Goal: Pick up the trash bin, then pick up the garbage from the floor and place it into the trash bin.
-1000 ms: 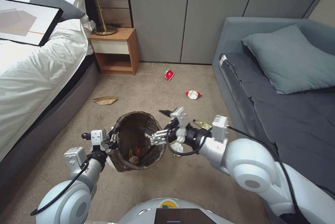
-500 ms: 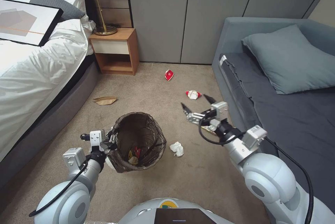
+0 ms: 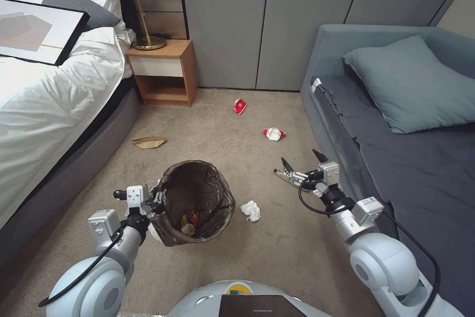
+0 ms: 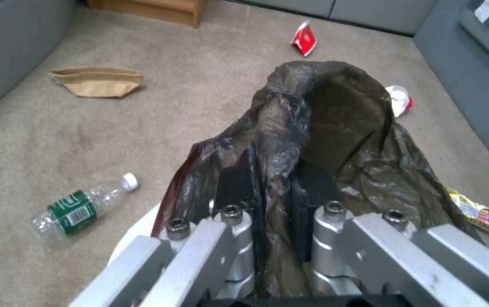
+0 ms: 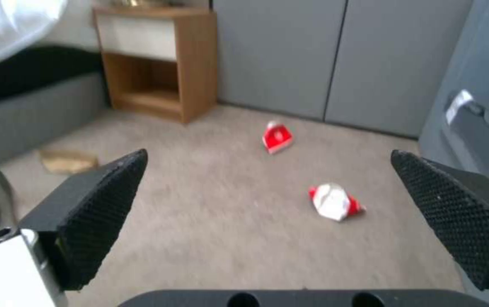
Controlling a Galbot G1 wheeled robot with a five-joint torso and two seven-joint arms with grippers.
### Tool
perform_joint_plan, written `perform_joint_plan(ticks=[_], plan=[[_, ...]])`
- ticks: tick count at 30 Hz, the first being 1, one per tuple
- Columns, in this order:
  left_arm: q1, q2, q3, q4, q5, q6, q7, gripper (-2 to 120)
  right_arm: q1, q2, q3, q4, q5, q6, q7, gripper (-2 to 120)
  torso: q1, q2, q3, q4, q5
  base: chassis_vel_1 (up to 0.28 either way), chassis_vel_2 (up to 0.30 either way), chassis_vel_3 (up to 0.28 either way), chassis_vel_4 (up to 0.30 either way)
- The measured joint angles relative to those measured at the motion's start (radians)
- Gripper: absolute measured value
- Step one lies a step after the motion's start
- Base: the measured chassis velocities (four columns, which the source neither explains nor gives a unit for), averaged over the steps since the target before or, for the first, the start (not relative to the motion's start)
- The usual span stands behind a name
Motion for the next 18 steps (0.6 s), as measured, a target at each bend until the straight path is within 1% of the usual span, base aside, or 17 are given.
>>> perform_joint_plan(ticks=[3,4,6,7,11,12,15,16,18], plan=[[0.002,0.001,-0.005,0.0,0.0,0.0,0.0,8,0.03,-0.021,-0.034,-0.08,0.001,-0.029,-0.014,100,0.0,0.0,0.0,0.0001,0.0,0.0,0.0,0.0,0.0],[0.002,0.001,-0.005,0.0,0.0,0.0,0.0,8,0.03,-0.021,-0.034,-0.08,0.001,-0.029,-0.014,100,0.0,0.0,0.0,0.0001,0.0,0.0,0.0,0.0,0.0],[0.002,0.0,-0.004,0.0,0.0,0.0,0.0,8,0.048,-0.036,-0.062,-0.131,0.012,-0.05,-0.016,100,0.0,0.0,0.0,0.0,0.0,0.0,0.0,0.0,0.0],[0.002,0.0,-0.004,0.0,0.0,0.0,0.0,8,0.048,-0.036,-0.062,-0.131,0.012,-0.05,-0.016,100,0.0,0.0,0.0,0.0,0.0,0.0,0.0,0.0,0.0],[0.004,-0.001,-0.004,0.0,0.0,0.0,0.0,8,0.092,-0.058,-0.123,-0.228,0.032,-0.081,-0.017,100,0.0,0.0,0.0,-0.0001,0.0,0.0,0.0,0.0,0.0],[0.004,-0.001,-0.004,0.0,0.0,0.0,0.0,8,0.092,-0.058,-0.123,-0.228,0.032,-0.081,-0.017,100,0.0,0.0,0.0,-0.0001,0.0,0.0,0.0,0.0,0.0],[0.007,-0.002,-0.005,0.0,0.001,-0.001,-0.001,8,0.13,-0.067,-0.177,-0.295,0.064,-0.115,-0.009,100,0.0,0.0,0.0,0.0,0.0,0.0,0.0,0.0,0.0],[0.007,-0.002,-0.005,0.0,0.001,-0.001,-0.001,8,0.13,-0.067,-0.177,-0.295,0.064,-0.115,-0.009,100,0.0,0.0,0.0,0.0,0.0,0.0,0.0,0.0,0.0],[0.008,-0.002,-0.005,0.0,0.002,-0.001,-0.001,8,0.155,-0.069,-0.212,-0.332,0.081,-0.144,0.002,100,0.0,0.0,0.0,-0.0001,0.0,0.0,0.0,0.0,0.0]])
